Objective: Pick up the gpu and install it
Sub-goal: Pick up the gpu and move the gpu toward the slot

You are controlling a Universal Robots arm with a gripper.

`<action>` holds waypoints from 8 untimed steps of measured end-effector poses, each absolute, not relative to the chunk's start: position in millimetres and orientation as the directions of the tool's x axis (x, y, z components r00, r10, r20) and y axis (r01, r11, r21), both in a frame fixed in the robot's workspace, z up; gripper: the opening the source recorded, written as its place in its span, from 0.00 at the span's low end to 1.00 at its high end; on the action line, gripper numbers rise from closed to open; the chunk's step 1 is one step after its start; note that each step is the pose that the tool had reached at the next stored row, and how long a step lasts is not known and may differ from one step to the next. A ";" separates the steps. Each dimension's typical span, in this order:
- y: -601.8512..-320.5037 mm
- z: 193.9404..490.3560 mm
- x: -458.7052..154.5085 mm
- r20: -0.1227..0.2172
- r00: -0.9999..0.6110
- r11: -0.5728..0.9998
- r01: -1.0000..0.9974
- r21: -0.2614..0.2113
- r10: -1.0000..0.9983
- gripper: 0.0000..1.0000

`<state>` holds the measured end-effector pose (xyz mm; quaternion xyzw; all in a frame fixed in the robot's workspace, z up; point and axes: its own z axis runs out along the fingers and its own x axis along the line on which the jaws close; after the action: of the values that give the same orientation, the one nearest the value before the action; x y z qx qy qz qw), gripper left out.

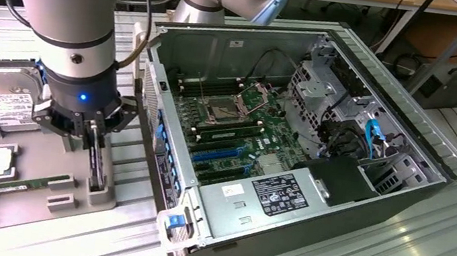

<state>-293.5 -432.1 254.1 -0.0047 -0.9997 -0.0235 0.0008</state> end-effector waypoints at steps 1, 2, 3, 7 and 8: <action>-432.1 258.7 -293.5 0.002 -1.000 0.999 0.009 0.047 0.009 0.26; -432.1 263.7 -293.5 0.002 -1.000 0.999 0.009 0.047 0.009 0.26; -432.1 268.6 -293.5 0.002 -1.000 0.999 0.009 0.047 0.009 0.26; -432.1 304.9 -293.5 0.002 -1.000 0.999 0.008 0.047 0.008 0.26; -432.1 309.4 -293.5 0.002 -1.000 0.999 0.008 0.047 0.008 0.26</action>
<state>-293.5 -432.1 309.4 -0.0040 -0.9997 -0.0235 0.0007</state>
